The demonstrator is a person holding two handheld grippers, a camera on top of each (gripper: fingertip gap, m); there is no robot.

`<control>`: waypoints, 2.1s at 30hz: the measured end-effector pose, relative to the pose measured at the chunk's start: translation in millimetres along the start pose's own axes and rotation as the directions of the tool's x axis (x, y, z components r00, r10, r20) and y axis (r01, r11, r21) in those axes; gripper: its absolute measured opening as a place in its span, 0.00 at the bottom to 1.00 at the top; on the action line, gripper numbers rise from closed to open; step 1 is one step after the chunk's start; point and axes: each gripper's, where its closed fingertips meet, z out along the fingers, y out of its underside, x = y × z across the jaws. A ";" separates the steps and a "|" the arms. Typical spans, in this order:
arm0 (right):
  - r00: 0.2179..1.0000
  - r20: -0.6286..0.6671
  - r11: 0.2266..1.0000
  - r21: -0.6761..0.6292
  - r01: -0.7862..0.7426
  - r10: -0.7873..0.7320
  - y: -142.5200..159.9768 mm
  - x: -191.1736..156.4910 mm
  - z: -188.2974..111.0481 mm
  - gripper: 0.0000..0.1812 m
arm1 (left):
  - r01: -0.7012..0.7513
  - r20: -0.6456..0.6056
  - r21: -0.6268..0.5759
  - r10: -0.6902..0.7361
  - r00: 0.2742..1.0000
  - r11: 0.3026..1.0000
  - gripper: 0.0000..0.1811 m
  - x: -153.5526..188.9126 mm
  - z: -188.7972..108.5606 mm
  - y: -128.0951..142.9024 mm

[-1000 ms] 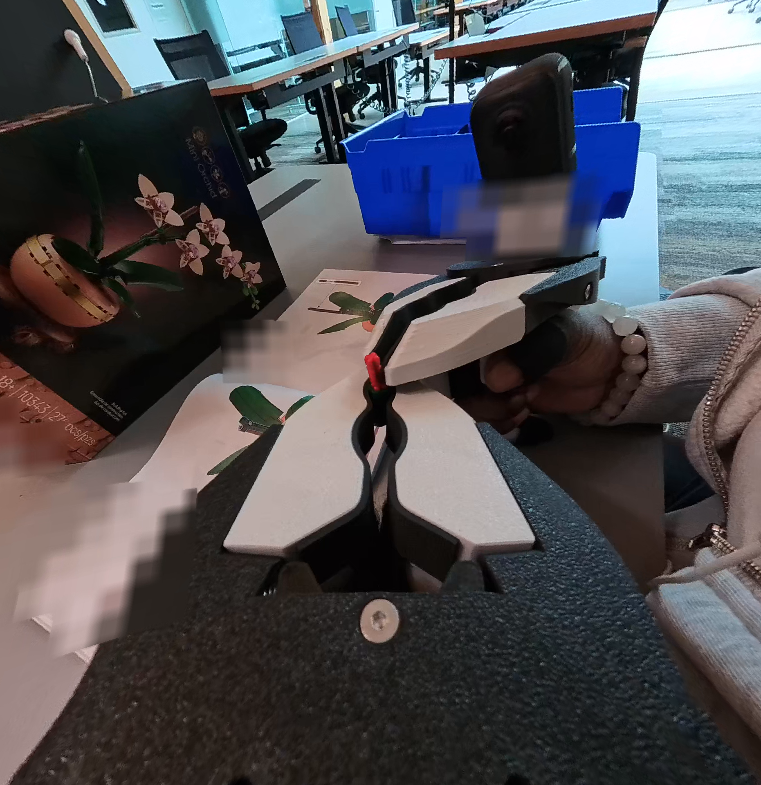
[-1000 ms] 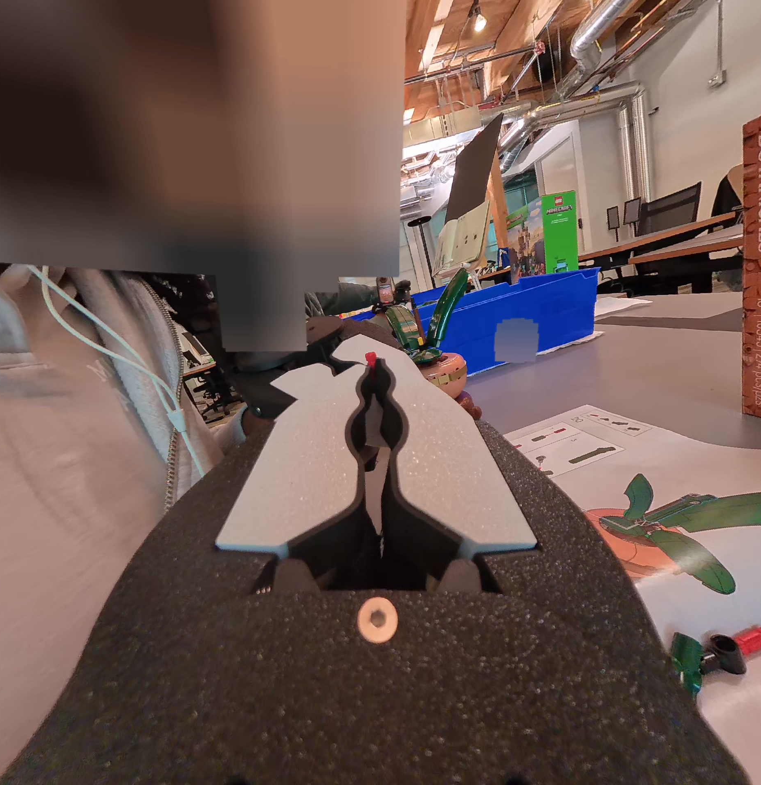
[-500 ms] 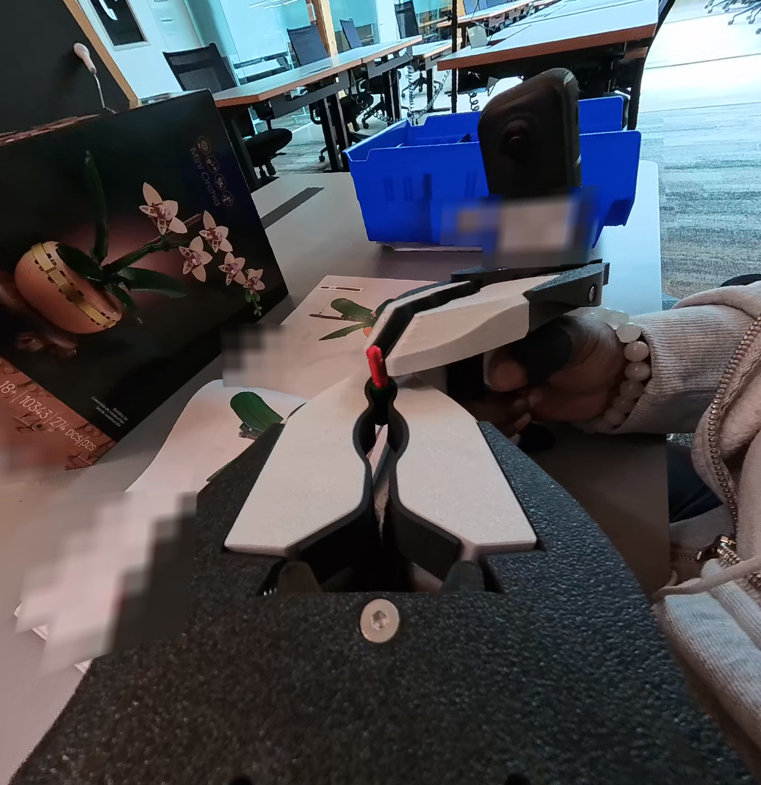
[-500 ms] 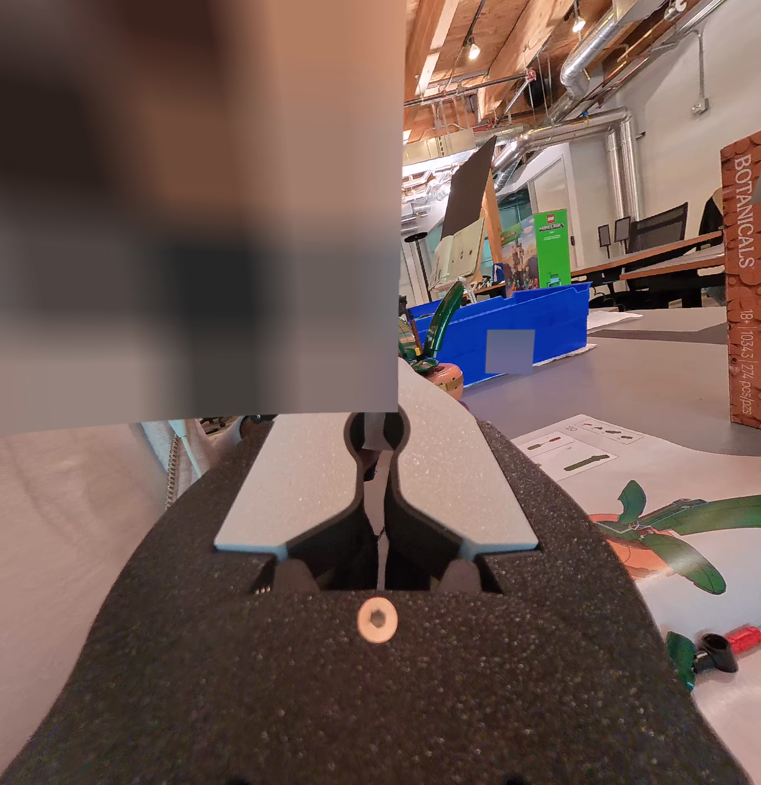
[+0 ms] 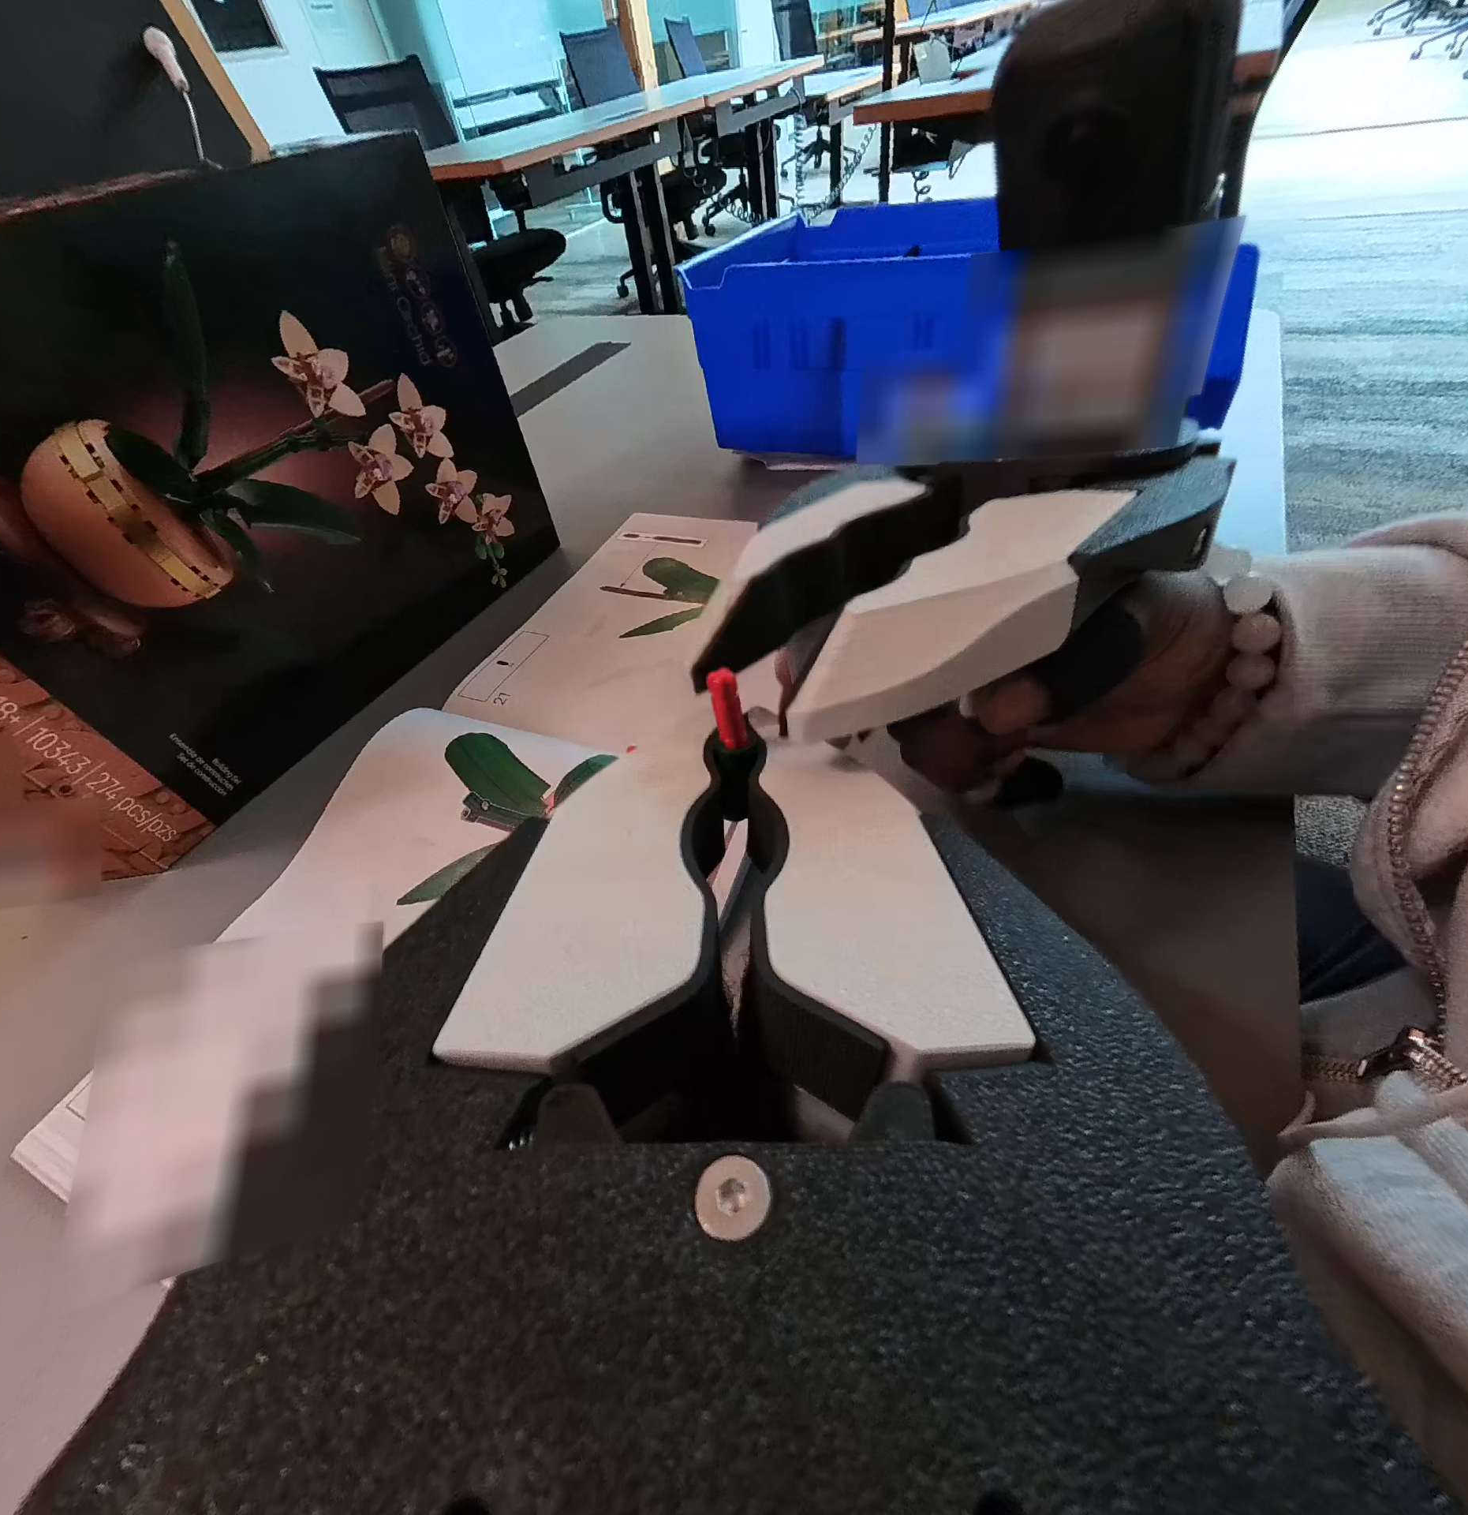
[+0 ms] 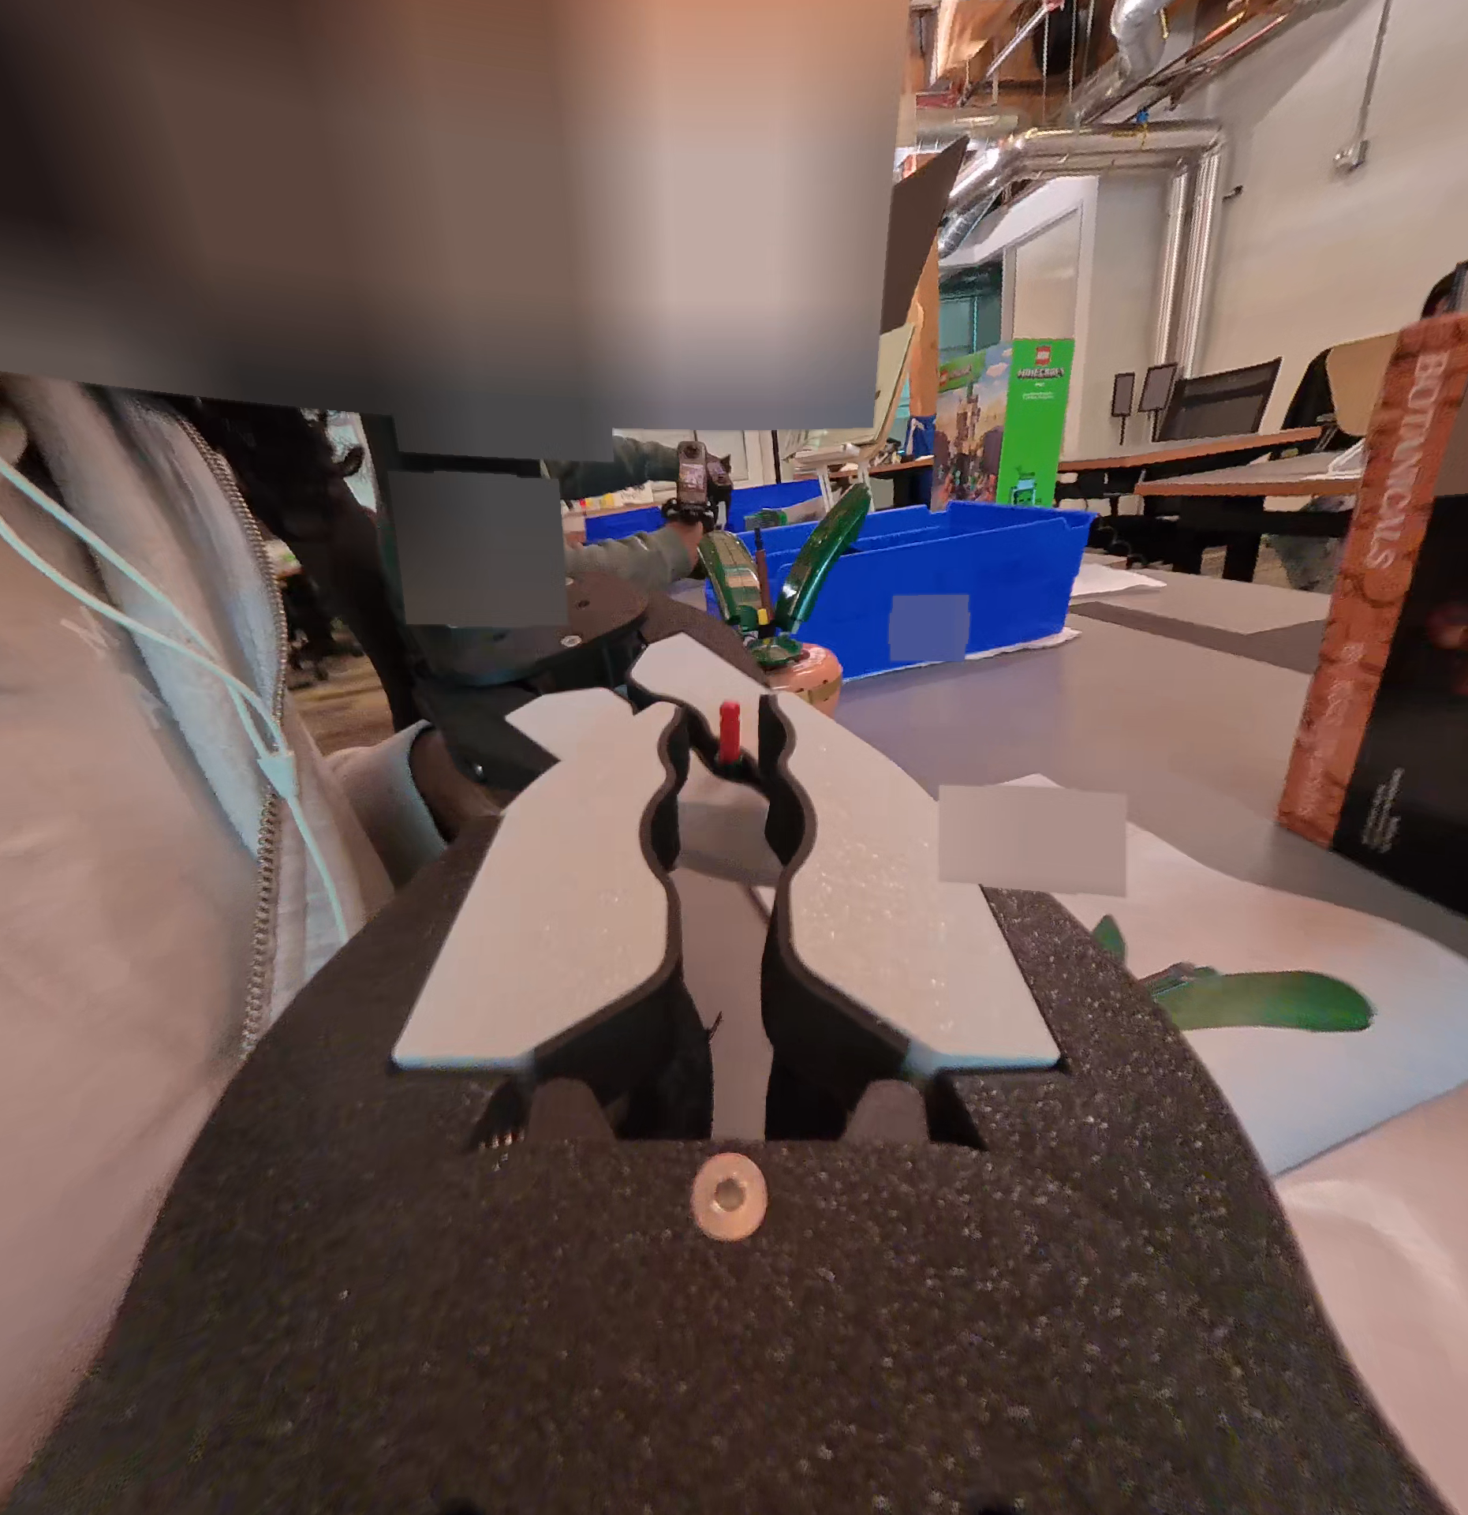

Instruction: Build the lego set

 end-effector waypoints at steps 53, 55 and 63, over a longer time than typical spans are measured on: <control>0.965 0.171 0.814 -0.519 0.260 -0.199 39.5 1.1 -10.4 0.06 | -0.326 0.027 -0.263 0.344 0.938 0.908 0.00 1.5 3.8 31.4; 0.949 0.203 0.758 -0.572 0.314 -0.240 41.7 1.1 -11.6 0.06 | -0.345 0.024 -0.287 0.366 0.930 0.894 0.00 1.3 4.1 33.5; 0.898 0.293 0.617 -0.654 0.438 -0.327 45.8 1.8 -14.0 0.03 | -0.351 0.003 -0.318 0.371 0.928 0.881 0.00 3.7 5.0 37.4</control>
